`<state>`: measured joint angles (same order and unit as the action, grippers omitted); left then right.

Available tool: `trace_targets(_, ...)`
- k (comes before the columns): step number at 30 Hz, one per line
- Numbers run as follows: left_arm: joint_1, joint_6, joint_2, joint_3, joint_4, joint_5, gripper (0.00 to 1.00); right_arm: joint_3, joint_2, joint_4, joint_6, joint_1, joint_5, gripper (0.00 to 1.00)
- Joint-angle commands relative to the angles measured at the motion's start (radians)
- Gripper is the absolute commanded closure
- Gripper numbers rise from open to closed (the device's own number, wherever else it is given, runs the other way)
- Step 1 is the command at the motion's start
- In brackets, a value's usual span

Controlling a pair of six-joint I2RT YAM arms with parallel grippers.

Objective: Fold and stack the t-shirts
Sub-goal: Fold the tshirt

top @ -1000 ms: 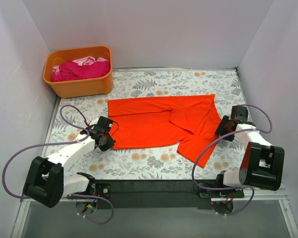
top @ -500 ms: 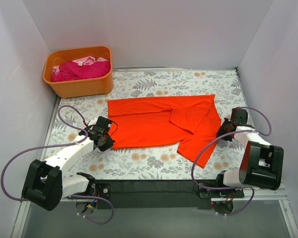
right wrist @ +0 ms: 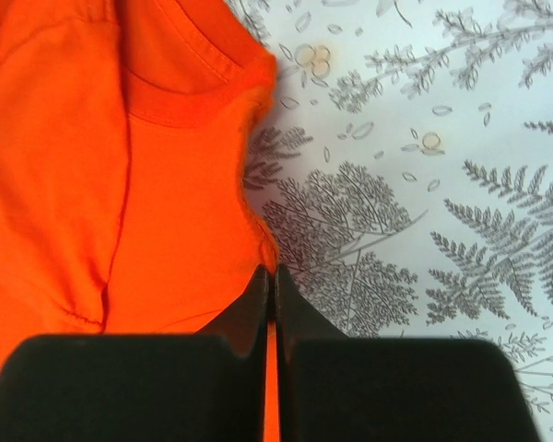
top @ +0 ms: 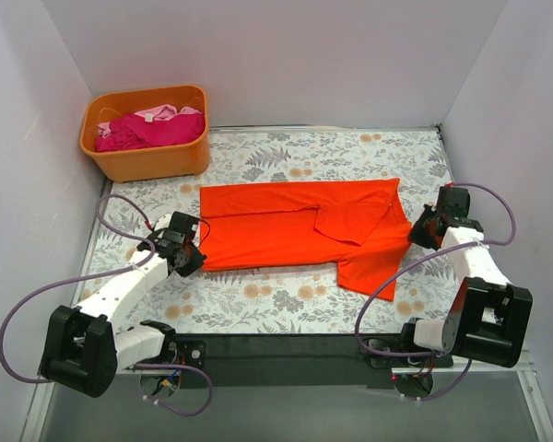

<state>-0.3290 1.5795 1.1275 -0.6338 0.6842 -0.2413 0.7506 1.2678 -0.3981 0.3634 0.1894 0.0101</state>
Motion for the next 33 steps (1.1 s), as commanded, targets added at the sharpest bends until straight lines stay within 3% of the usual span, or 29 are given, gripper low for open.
trace_targets(1, 0.027, -0.045, 0.031, -0.059, -0.003, -0.007, 1.0, 0.091, 0.044, -0.013, -0.018, 0.008, -0.031, 0.99)
trace_targets(19, 0.156, -0.164, 0.317, -0.268, -0.118, 0.077, 1.0, 0.368, 0.288, -0.067, -0.069, -0.005, -0.102, 0.99)
trace_targets(33, 0.165, -0.24, 0.506, -0.434, -0.156, 0.017, 1.0, 0.395, 0.387, -0.064, -0.089, -0.011, -0.029, 0.98)
